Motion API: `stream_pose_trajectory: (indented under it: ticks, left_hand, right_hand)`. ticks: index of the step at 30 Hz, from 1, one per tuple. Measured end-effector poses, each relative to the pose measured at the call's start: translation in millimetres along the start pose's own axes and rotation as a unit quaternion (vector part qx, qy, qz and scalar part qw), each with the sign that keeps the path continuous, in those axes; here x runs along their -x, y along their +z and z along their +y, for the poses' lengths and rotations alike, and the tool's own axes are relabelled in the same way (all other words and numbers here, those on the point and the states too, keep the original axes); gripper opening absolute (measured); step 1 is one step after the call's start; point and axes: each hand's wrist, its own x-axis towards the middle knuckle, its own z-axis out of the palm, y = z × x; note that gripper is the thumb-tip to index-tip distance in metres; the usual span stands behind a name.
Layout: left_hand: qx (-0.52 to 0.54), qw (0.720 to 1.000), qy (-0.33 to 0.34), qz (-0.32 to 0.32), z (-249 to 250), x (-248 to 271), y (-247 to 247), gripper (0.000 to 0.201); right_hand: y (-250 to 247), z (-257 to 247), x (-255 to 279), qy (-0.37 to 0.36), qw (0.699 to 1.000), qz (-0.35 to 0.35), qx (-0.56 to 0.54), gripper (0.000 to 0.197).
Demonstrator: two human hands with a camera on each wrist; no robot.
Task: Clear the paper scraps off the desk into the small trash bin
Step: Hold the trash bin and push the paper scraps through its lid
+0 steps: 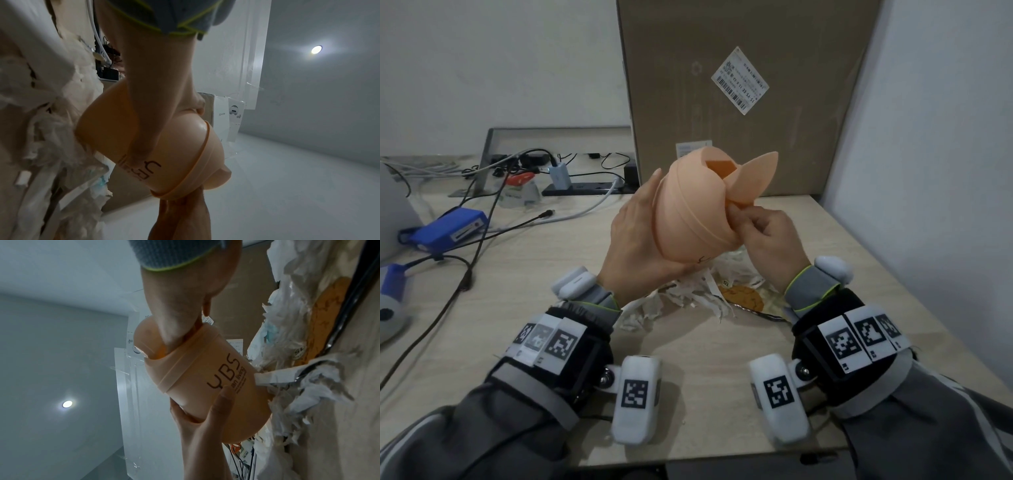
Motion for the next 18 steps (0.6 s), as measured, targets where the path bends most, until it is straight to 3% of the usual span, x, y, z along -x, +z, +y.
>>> stream_pose_trajectory:
  ticks: [2,3,6,9,11,12,15,18]
  left_hand:
    - [0.002,1.000,-0.004,0.005,-1.0,-0.3,0.1,0.125]
    - [0.002,1.000,-0.007,0.010,-1.8,-0.3,0.3,0.126]
    - [0.009,0.999,-0.033,0.034,-4.7,-1.0,1.3,0.127]
    - [0.017,0.995,-0.076,0.063,-9.6,-2.5,1.8,0.130]
    - [0.028,0.991,-0.100,0.083,-11.9,-2.8,1.3,0.133]
    - [0.033,0.989,-0.109,0.091,-12.9,-2.6,0.9,0.133]
    - [0.042,0.986,-0.126,0.099,-12.7,-2.4,0.2,0.133]
    - [0.041,0.987,-0.124,0.094,-14.1,-3.0,1.0,0.134]
  right_hand:
    - [1.8,2.8,-0.4,-0.018,1.000,-0.004,0.010,0.055]
    - [1.5,2.8,-0.3,-0.041,0.999,0.015,0.028,0.057]
    - [-4.9,1.8,-0.6,-0.101,0.990,0.090,0.050,0.047]
    - [-12.8,5.4,-2.4,-0.024,0.987,0.127,0.096,0.027]
    - [-20.8,16.2,-4.4,0.071,0.978,0.053,0.188,0.018]
    - [-25.9,21.6,-4.2,0.108,0.962,-0.009,0.250,0.024]
    - [-43.7,22.8,1.7,0.207,0.891,-0.197,0.352,0.061]
    - [-53.4,21.5,7.3,0.262,0.846,-0.301,0.353,0.088]
